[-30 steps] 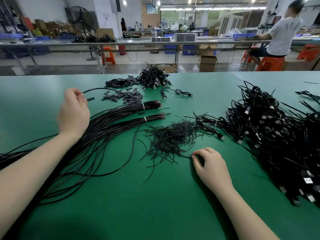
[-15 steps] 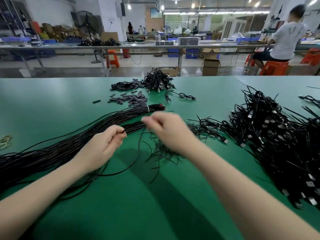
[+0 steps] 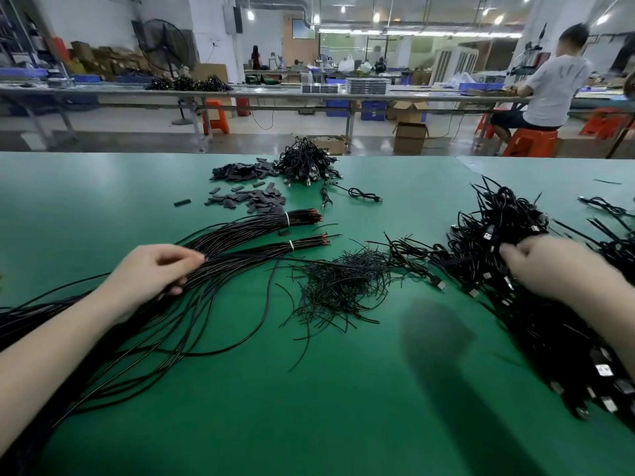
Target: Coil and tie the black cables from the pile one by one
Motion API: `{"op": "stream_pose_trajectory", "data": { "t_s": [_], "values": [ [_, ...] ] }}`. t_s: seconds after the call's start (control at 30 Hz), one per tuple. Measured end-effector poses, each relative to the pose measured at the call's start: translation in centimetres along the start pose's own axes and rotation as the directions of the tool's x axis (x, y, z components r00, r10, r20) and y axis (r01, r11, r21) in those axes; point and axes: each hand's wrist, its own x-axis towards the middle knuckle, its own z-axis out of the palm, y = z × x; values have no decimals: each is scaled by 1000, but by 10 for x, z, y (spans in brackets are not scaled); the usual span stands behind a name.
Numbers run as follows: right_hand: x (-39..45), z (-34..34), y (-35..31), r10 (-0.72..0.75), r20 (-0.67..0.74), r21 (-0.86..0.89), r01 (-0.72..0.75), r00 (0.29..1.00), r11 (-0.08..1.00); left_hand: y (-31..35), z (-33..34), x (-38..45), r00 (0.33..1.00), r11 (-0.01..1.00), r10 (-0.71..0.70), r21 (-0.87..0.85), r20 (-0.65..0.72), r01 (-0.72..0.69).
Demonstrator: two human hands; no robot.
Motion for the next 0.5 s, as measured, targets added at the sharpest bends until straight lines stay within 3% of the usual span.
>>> {"op": "stream_pose_trajectory", "data": {
  "t_s": [0.07, 0.1, 0.17, 0.27, 0.33, 0.37, 0.43, 0.5],
  "values": [
    [-16, 20, -4, 1, 144, -181, 25, 990, 983, 30, 24, 7, 994, 994, 107, -12, -10, -108],
    [-25, 26, -13, -33, 137, -208, 61, 990, 976, 47, 38, 9, 977, 977, 211, 30, 21, -211],
    [-38, 34, -41, -154, 21, -126, 155, 988, 980, 84, 66, 10, 915, 908, 380, 135, 138, -397],
    [-50, 33, -90, -387, -89, 77, 394, 918, 916, 128, 111, 8, 826, 844, 464, 126, 320, -522],
    [-50, 36, -112, -479, -156, 154, 501, 864, 852, 142, 134, 7, 810, 843, 500, 40, 307, -536],
    [-48, 39, -119, -489, -219, 206, 530, 844, 823, 146, 142, 7, 822, 847, 520, -20, 231, -531],
    [-46, 44, -125, -431, -331, 541, 543, 839, 642, 148, 153, 9, 857, 847, 515, -160, 11, -507],
    [-48, 49, -130, -353, -319, 856, 427, 879, 290, 144, 163, 11, 879, 833, 467, -284, -97, -474]
  ]
}}
